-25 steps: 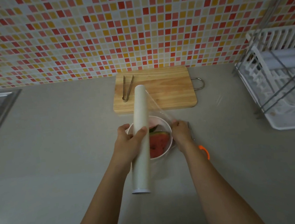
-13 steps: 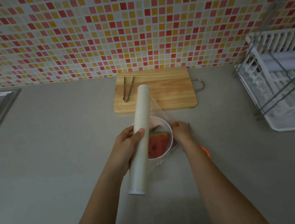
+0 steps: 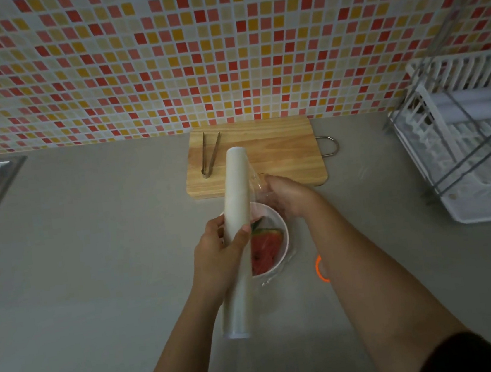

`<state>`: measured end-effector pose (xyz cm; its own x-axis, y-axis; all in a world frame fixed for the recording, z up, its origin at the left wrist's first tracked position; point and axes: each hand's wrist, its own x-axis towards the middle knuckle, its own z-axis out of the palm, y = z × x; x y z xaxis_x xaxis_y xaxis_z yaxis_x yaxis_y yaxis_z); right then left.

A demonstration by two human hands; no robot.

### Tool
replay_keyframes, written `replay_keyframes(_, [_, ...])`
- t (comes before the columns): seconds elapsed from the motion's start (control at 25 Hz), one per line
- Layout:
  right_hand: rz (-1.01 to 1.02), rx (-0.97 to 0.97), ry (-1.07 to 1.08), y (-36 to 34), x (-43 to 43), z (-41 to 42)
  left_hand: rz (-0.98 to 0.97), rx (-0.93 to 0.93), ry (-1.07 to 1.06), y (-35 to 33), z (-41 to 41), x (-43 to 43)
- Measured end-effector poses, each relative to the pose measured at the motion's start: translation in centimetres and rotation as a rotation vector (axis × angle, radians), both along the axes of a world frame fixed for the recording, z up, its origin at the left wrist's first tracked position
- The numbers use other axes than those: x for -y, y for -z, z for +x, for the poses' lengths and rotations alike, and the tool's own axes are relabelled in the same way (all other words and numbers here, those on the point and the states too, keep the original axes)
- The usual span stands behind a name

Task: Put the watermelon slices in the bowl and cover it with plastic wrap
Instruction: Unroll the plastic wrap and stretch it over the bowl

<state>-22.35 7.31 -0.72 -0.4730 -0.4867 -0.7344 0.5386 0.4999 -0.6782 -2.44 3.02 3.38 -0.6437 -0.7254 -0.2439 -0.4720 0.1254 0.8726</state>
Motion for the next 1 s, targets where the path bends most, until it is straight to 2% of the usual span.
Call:
replay_keyframes(0.08, [-0.031, 0.049, 0.07, -0.5, -0.4, -0.2, 0.006, 0.009, -0.02, 0.1, -0.1, -0.1])
replay_keyframes(0.24, [-0.08, -0.031, 0.296, -0.2, -0.4, 0.4, -0.012, 0.006, -0.074, 0.5, 0.0, -0.5])
replay_keyframes(0.4, [-0.173, -0.09, 0.596, 1.1, -0.3, 1.1, -0.12, 0.006, -0.142, 0.5, 0.0, -1.2])
replay_keyframes(0.48, [-0.176, -0.103, 0.7, 1.4, -0.4, 1.2, -0.099, -0.008, -0.169, 0.3, -0.1, -1.1])
replay_keyframes(0.6, [-0.111, -0.127, 0.708, 2.1, -0.6, 1.5, -0.025, 0.026, -0.142, 0.3, 0.1, -1.0])
replay_keyframes(0.8, [-0.069, -0.22, 0.769, 2.8, -0.2, 1.8, -0.098, 0.119, -0.041, 0.5, 0.7, -0.7])
replay_keyframes(1.0, [-0.047, -0.411, 0.79, 3.1, 0.1, 1.9, -0.135, 0.08, -0.122, 0.3, 1.2, 0.2])
